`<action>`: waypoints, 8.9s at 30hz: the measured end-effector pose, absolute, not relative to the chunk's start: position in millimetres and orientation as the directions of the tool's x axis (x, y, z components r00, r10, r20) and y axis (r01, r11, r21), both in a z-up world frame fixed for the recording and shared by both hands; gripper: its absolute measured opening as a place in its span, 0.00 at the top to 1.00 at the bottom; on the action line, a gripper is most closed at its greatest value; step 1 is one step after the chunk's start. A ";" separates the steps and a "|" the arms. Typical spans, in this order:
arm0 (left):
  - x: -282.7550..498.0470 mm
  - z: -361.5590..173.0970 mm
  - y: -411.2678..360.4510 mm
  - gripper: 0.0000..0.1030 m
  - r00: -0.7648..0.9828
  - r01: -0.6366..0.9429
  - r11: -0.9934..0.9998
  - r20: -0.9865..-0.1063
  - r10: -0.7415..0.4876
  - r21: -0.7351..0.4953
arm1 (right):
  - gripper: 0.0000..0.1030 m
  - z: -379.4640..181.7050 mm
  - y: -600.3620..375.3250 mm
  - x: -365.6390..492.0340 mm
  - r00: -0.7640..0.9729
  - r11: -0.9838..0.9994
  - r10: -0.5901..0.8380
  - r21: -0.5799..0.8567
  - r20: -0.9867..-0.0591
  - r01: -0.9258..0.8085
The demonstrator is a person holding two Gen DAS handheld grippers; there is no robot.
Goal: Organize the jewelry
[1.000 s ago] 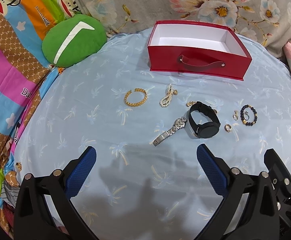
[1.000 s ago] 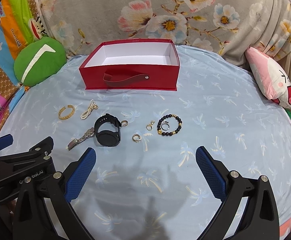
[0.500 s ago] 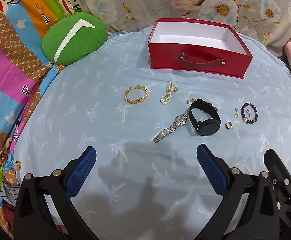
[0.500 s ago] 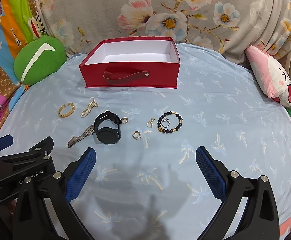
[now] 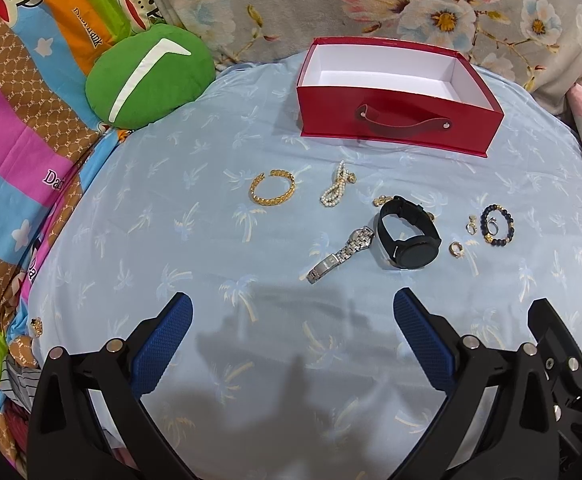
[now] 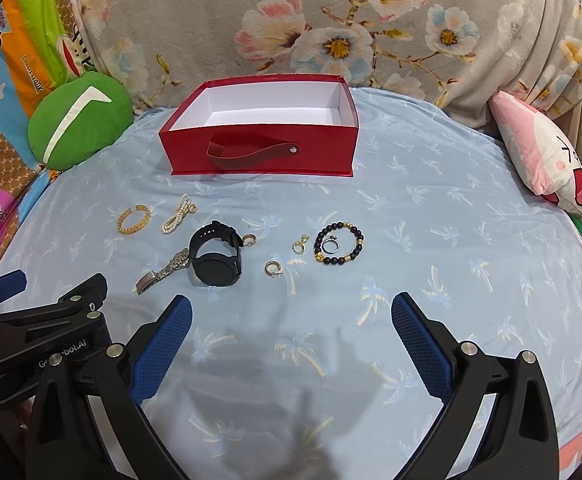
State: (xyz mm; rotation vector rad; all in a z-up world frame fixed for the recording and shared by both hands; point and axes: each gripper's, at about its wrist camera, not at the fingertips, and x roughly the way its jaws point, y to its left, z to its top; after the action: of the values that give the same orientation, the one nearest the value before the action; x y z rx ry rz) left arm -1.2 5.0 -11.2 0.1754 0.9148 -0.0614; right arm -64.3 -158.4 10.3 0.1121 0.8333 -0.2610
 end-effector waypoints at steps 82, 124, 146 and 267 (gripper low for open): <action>84.5 -74.1 8.3 0.05 0.447 0.127 0.992 -0.893 -0.052 0.006 | 0.55 -78.8 -274.1 43.5 0.503 0.909 -0.143 0.088 -0.852 0.408; 108.8 -80.0 -75.4 0.19 0.438 0.309 0.950 -0.881 -0.179 -0.040 | 0.93 -43.7 -273.3 40.6 0.623 0.921 -0.060 0.197 -0.780 0.336; 103.9 -57.8 -74.7 0.97 0.408 0.389 0.909 -0.858 -0.313 -0.146 | 0.93 -36.5 -263.3 34.8 0.639 0.929 -0.021 0.222 -0.769 0.296; 344.6 1.2 -106.6 0.14 0.284 0.359 0.925 -0.929 -0.236 -0.125 | 0.38 25.8 -267.4 234.4 0.773 0.976 -0.034 0.144 -0.634 0.161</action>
State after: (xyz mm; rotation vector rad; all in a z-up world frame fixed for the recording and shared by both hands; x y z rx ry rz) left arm 344.6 -106.6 1.2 0.1161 1.2195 -0.3997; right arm 234.4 -267.4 25.8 0.1954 0.6808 -0.1065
